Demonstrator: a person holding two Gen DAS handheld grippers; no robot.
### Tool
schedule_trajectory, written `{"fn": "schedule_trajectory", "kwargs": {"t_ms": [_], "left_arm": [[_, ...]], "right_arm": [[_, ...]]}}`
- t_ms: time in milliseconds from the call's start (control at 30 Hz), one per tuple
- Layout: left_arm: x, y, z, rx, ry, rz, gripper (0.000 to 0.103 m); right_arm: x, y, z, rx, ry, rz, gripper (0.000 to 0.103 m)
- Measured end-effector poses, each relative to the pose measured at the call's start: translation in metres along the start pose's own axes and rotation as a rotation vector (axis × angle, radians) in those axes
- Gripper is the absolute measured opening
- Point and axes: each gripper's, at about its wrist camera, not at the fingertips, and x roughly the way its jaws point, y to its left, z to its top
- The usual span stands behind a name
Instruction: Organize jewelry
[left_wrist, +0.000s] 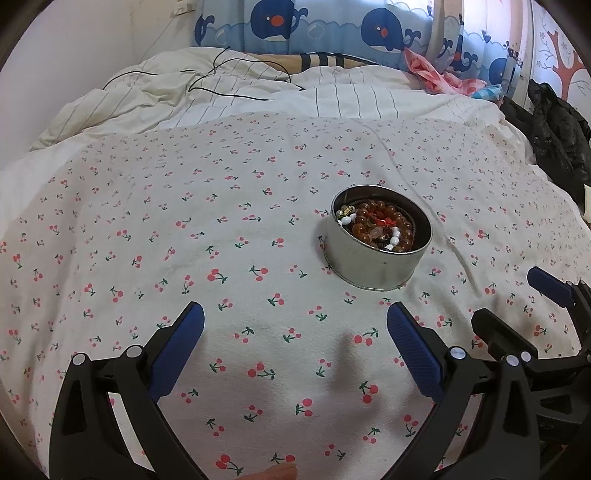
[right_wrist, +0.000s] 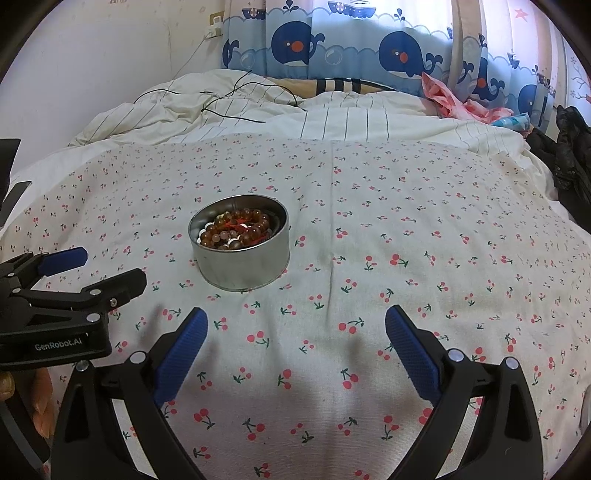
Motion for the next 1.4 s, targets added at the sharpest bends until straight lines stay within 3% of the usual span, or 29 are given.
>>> {"fn": "schedule_trajectory", "kwargs": {"t_ms": [700,1400], "left_arm": [[0.008,0.010,0.001,-0.082,0.060,-0.027,0.095],[0.009,0.003,0.000,-0.032,0.074,0.022,0.095]], "right_arm": [[0.004,0.000,-0.001,-0.004,0.006,0.004,0.094],[0.003,0.001,-0.001,-0.005,0.007,0.004,0.094]]}}
